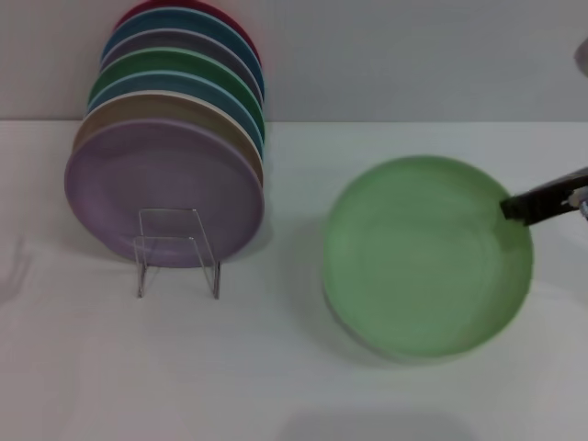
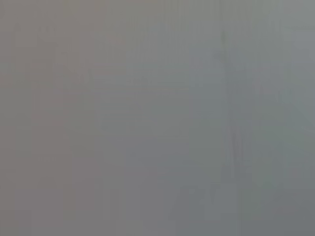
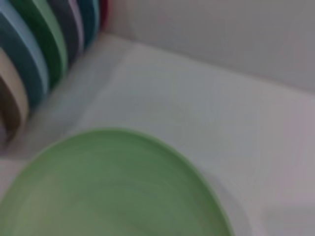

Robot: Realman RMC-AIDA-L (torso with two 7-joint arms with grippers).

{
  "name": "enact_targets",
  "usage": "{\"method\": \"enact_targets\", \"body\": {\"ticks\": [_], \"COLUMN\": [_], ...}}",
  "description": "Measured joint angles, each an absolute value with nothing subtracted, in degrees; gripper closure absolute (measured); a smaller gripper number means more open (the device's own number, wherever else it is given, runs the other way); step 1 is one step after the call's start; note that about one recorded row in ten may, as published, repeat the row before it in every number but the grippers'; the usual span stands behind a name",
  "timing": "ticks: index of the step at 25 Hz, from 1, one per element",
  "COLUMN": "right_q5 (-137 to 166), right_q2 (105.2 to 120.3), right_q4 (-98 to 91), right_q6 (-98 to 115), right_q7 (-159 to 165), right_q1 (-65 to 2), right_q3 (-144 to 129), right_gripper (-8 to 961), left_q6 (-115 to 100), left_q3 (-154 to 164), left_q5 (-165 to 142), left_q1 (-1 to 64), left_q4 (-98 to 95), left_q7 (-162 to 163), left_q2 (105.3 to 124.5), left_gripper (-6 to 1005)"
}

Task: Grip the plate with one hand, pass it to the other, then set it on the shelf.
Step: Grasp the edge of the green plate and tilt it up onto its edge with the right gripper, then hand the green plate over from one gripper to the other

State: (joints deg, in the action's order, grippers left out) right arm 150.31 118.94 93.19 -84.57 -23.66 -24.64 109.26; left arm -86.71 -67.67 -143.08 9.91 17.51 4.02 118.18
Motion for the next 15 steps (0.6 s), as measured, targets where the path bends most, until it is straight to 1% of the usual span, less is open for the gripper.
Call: {"method": "enact_targets", "body": {"ticks": [1, 2, 4, 5, 6, 7, 8, 10, 11, 12, 14, 15], "right_q5": [147.2, 147.2, 142.6, 139.2, 136.8, 134.1, 131.3, 126.6, 124.2, 121.7, 117.9, 116.2], "right_q2": [119.02, 119.02, 119.12, 119.12, 119.15, 119.16, 119.18, 119.21, 119.28, 119.36, 119.45, 119.47], "right_q4": [96.9, 96.9, 100.5, 102.4, 103.3, 104.0, 104.2, 103.5, 102.6, 101.4, 99.2, 97.7], "right_q6": [-83.1, -83.1, -80.1, -77.4, -75.0, -72.2, -69.6, -65.4, -63.9, -62.5, -60.9, -60.1], "right_q7": [-25.7, -25.7, -28.7, -31.2, -33.1, -35.6, -38.4, -43.6, -46.4, -49.6, -54.8, -57.5], "right_q1": [-22.0, -22.0, -18.5, -15.9, -13.9, -11.7, -9.7, -6.3, -4.9, -3.4, -1.6, -0.8], "right_q3": [108.8, 108.8, 107.7, 106.6, 105.9, 105.1, 104.4, 103.6, 103.5, 103.4, 103.4, 103.4], "right_gripper": [935, 936, 936, 936, 936, 936, 936, 936, 936, 936, 936, 935], "left_q6": [-86.9, -86.9, -86.6, -86.2, -84.8, -84.8, -83.6, -79.2, -72.9, -72.9, -64.2, -60.8], "left_q3": [-67.7, -67.7, -67.7, -67.7, -67.8, -67.8, -67.9, -68.2, -68.5, -68.5, -69.0, -69.2], "left_q5": [-144.1, -144.1, -146.5, -147.7, -150.8, -150.8, -152.3, -156.5, -160.3, -160.3, -164.1, -164.9], "left_q1": [9.4, 9.4, 8.6, 8.3, 7.4, 7.4, 6.9, 5.1, 3.2, 3.2, 1.0, 0.3], "left_q4": [19.6, 19.6, 22.6, 24.1, 28.1, 28.1, 30.0, 37.2, 44.9, 44.9, 54.6, 58.0], "left_q7": [4.3, 4.3, 4.4, 4.6, 5.5, 5.5, 6.3, 8.8, 11.3, 11.3, 13.5, 14.1], "left_q2": [118.06, 118.06, 117.57, 117.2, 116.16, 116.16, 115.69, 113.81, 111.77, 111.77, 109.26, 108.41], "left_gripper": [138, 138, 138, 138, 138, 138, 138, 138, 138, 139, 139, 139]}}
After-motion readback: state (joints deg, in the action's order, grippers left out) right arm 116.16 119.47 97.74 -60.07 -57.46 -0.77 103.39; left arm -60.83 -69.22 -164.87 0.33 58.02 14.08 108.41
